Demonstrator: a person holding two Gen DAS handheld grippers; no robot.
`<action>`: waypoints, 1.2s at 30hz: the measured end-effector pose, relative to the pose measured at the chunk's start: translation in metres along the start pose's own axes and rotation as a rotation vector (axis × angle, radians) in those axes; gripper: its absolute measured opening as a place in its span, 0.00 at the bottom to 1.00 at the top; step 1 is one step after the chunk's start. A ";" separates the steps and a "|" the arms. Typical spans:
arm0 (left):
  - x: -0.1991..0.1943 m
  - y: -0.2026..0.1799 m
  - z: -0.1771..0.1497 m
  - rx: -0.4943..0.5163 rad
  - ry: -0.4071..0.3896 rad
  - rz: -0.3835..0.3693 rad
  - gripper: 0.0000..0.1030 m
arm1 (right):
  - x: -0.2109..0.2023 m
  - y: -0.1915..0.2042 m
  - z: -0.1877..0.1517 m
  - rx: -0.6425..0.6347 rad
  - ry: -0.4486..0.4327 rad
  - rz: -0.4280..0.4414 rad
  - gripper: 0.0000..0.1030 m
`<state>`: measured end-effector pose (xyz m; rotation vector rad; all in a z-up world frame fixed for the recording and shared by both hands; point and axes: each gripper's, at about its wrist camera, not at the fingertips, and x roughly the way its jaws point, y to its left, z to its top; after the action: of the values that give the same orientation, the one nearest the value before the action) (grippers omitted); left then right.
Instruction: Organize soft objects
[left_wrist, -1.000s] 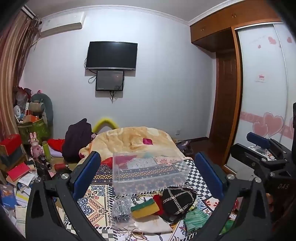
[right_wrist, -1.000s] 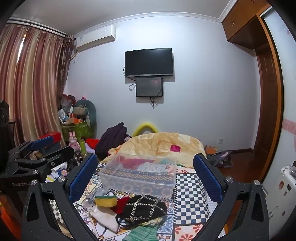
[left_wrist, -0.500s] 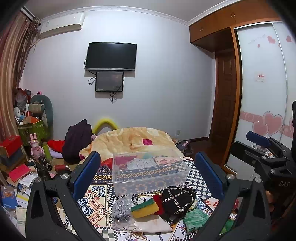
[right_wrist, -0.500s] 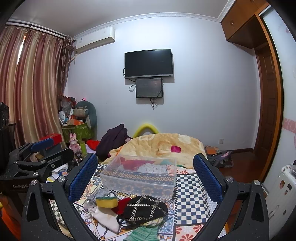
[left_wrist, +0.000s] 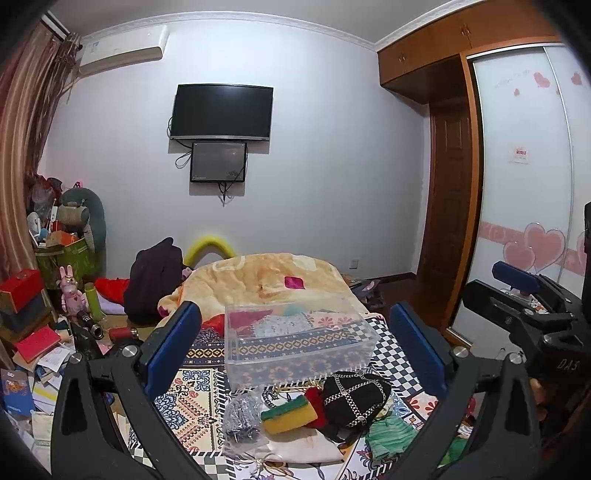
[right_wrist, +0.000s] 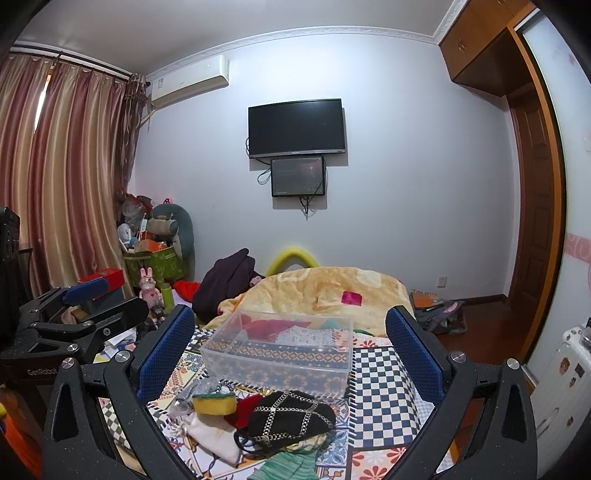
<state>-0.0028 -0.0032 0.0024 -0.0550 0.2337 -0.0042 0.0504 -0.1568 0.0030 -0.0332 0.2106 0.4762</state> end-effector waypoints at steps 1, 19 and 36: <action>0.000 0.000 0.000 0.000 0.000 -0.001 1.00 | 0.000 0.000 0.000 0.000 0.000 0.000 1.00; 0.000 -0.001 0.000 0.001 -0.003 0.002 1.00 | -0.002 -0.002 0.002 0.001 -0.005 0.005 1.00; -0.003 0.000 0.002 0.002 -0.017 0.006 1.00 | -0.001 -0.001 0.002 0.006 -0.009 0.005 1.00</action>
<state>-0.0055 -0.0032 0.0049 -0.0525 0.2168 0.0016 0.0500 -0.1582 0.0048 -0.0243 0.2029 0.4806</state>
